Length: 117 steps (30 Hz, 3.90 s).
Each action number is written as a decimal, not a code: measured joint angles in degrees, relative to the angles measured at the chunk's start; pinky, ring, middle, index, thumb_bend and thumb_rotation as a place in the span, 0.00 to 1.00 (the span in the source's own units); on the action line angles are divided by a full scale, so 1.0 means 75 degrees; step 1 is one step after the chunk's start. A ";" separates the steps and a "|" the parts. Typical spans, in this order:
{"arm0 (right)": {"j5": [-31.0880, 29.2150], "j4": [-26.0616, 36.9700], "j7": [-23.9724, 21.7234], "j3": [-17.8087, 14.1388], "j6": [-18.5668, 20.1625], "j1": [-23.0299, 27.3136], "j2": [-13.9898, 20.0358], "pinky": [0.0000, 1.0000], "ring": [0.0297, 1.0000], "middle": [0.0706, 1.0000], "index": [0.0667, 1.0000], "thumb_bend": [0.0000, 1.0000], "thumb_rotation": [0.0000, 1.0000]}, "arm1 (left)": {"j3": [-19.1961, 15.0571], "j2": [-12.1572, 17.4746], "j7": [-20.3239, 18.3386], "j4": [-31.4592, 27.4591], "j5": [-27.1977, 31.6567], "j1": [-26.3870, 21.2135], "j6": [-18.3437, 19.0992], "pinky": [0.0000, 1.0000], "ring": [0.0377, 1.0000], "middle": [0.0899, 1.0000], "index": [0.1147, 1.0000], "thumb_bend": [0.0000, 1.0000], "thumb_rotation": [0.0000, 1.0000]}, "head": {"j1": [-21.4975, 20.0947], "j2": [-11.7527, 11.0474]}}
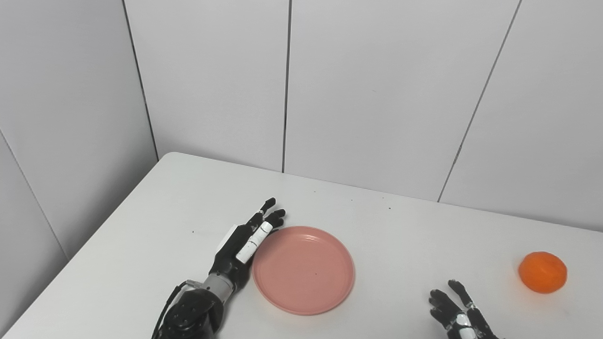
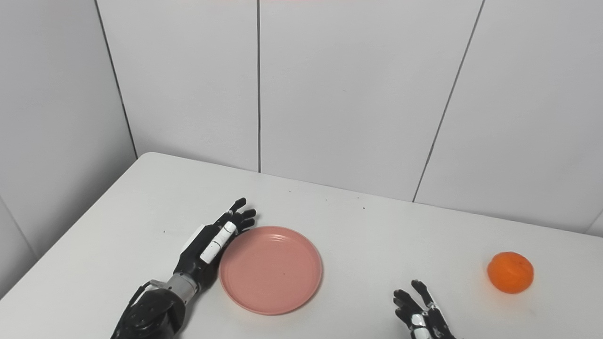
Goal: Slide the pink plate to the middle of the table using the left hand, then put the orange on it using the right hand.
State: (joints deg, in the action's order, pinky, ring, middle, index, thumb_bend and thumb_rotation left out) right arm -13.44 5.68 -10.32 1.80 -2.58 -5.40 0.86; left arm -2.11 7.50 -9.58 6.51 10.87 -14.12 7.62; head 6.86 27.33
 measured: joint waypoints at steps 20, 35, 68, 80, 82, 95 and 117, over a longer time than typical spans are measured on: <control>0.0122 0.0120 0.0022 0.0304 0.0001 -0.0123 -0.0258 0.84 0.82 0.78 0.87 0.73 0.65 | 0.0191 -0.0977 0.0117 0.0336 -0.0029 -0.0145 -0.0153 0.89 0.91 0.89 0.96 0.73 0.77 | -0.0785 0.0363; 0.0498 0.0384 0.0380 0.0693 0.0321 -0.0340 -0.0634 0.84 0.81 0.78 0.88 0.74 0.67 | 0.0473 -0.0993 0.0242 0.0648 -0.0685 -0.0289 -0.0595 0.91 0.89 0.87 0.92 0.78 0.71 | -0.1664 0.0996; 0.0950 0.1193 0.1861 -0.0011 0.0531 -0.0393 -0.1433 0.79 0.80 0.77 0.77 0.74 0.63 | 0.0693 -0.0762 0.0534 0.1142 -0.1474 -0.0669 -0.0944 0.86 0.86 0.84 0.89 0.71 0.70 | -0.2987 0.1137; 0.1203 0.1964 0.2060 -0.0481 0.1116 0.0595 -0.1032 0.76 0.78 0.74 0.76 0.79 0.64 | 0.0656 -0.0857 0.0521 0.1369 -0.1397 -0.0743 -0.1192 0.84 0.86 0.84 0.91 0.70 0.71 | -0.3305 0.0879; 0.1364 0.1964 0.2112 -0.0578 0.1115 0.0753 -0.0868 0.75 0.79 0.75 0.76 0.77 0.64 | 0.0661 -0.0847 0.0521 0.1364 -0.1397 -0.0742 -0.1194 0.84 0.86 0.84 0.91 0.68 0.71 | -0.3293 0.0867; 0.3176 0.1598 0.2240 -0.0604 0.0774 0.1496 -0.0093 0.74 0.78 0.77 0.78 0.75 0.71 | 0.0672 -0.0698 0.0263 0.1487 -0.1342 -0.0754 -0.1435 0.85 0.87 0.85 0.93 0.69 0.72 | -0.3691 0.0539; 0.7303 0.0040 0.2689 -0.0503 0.0688 0.3223 0.2141 0.76 0.79 0.78 0.76 0.84 0.83 | 0.0756 -0.0550 0.0204 0.1665 -0.1342 -0.0901 -0.1553 0.85 0.87 0.85 0.93 0.70 0.71 | -0.3727 0.0434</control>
State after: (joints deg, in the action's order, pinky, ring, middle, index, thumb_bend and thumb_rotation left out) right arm 41.32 5.98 9.85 -1.97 2.58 18.77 16.92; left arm 3.56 3.38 -8.06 19.00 0.80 -20.88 -4.02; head -21.09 30.59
